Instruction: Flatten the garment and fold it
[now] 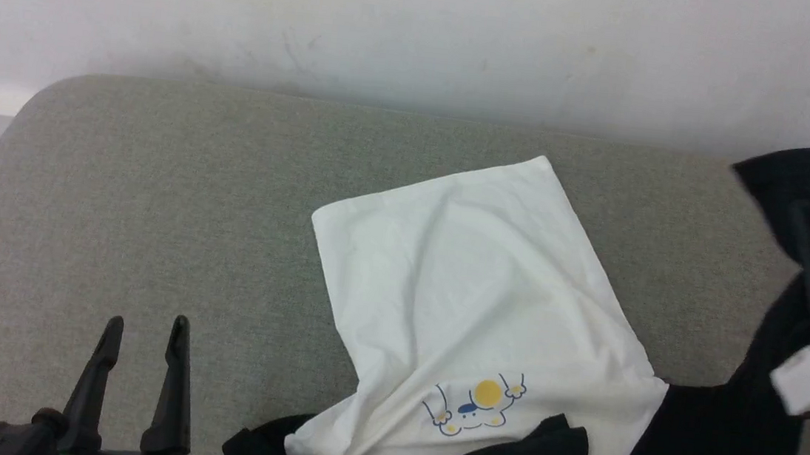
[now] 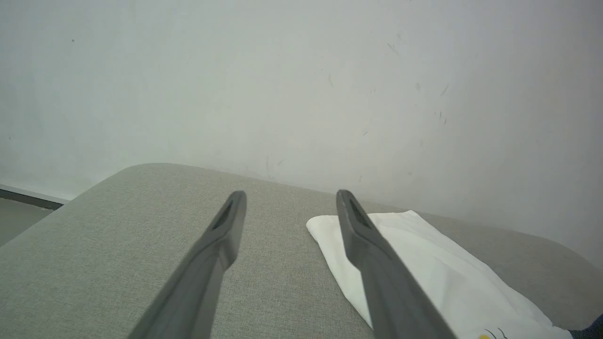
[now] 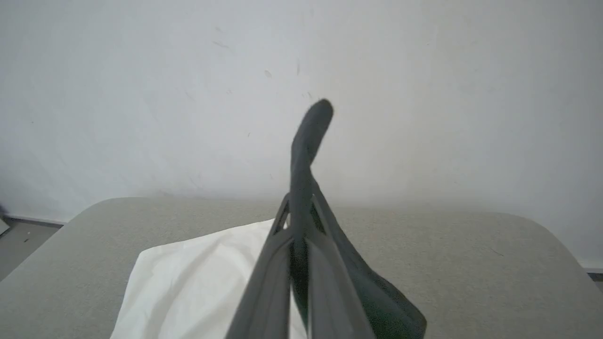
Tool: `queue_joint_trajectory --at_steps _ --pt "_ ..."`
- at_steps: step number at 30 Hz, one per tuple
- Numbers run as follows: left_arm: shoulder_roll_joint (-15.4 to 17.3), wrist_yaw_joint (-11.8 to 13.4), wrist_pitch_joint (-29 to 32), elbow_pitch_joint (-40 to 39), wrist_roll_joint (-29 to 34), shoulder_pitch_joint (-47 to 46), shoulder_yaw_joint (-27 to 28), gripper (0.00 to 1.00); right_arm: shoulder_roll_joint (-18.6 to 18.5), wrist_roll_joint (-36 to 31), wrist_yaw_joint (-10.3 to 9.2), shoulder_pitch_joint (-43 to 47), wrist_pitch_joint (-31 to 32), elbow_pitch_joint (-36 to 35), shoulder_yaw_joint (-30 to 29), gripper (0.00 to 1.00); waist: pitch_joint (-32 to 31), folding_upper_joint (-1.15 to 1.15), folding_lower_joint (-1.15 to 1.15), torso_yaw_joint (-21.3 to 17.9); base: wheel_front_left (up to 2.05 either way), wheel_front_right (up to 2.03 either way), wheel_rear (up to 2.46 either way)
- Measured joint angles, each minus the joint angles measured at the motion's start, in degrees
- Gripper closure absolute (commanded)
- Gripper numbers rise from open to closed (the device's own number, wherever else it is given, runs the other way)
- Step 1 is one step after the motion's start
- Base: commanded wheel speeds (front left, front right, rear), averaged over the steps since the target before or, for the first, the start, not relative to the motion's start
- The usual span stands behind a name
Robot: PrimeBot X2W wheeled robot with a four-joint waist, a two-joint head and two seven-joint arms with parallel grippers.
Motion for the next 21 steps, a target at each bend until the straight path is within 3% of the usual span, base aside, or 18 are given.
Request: queue_joint_trajectory --at_steps 10,21 --pt "0.1 0.0 0.0 -0.2 -0.2 0.0 -0.6 0.00 1.6 0.3 0.00 6.2 0.8 2.2 25.6 1.00 1.0 0.00 0.00 2.5 0.00 0.00 0.00" --pt "-0.7 -0.1 -1.4 1.5 -1.4 -1.3 -1.3 0.00 0.3 -0.8 0.00 7.3 -4.2 19.2 44.7 1.00 4.0 0.00 0.00 5.3 0.00 0.00 0.00"
